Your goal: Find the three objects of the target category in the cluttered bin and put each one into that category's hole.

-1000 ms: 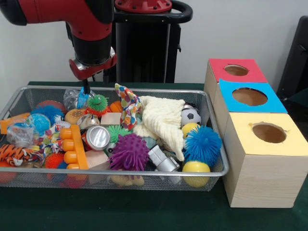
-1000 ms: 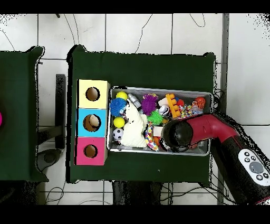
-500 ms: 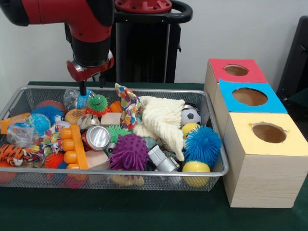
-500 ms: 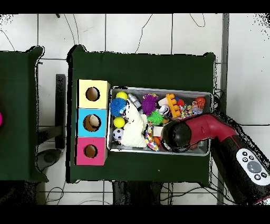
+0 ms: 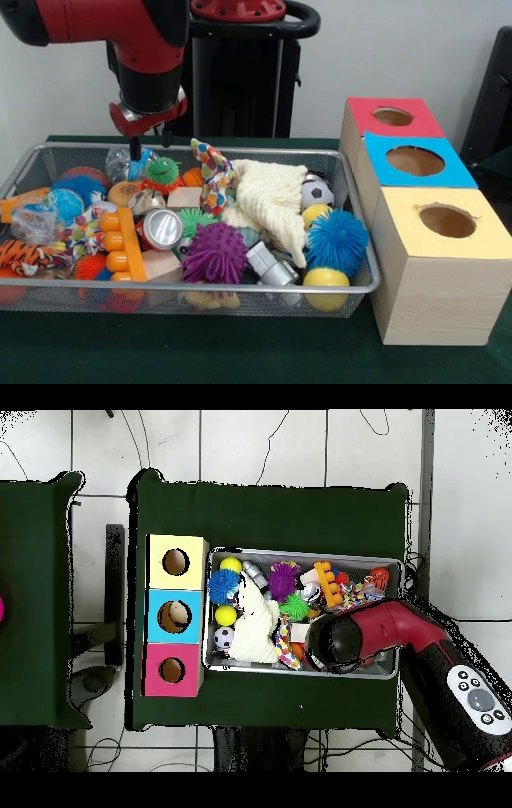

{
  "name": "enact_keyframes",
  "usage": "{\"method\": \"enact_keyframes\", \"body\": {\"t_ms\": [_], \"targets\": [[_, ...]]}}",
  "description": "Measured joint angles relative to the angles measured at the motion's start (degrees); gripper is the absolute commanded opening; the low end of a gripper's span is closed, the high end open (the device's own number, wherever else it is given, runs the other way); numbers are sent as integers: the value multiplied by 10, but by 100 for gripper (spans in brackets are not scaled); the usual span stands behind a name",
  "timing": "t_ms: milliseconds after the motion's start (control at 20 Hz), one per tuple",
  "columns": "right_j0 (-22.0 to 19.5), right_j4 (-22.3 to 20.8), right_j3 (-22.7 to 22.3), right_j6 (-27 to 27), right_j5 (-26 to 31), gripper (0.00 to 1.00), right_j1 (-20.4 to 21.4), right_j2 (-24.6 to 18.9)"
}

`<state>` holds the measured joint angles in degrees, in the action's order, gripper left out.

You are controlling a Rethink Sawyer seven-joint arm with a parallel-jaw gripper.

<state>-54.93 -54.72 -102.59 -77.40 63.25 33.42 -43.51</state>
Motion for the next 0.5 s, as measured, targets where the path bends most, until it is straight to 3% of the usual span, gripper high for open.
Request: {"method": "enact_keyframes", "body": {"t_ms": [500], "targets": [[-1,-2,2,0,0,100,-6,10]]}}
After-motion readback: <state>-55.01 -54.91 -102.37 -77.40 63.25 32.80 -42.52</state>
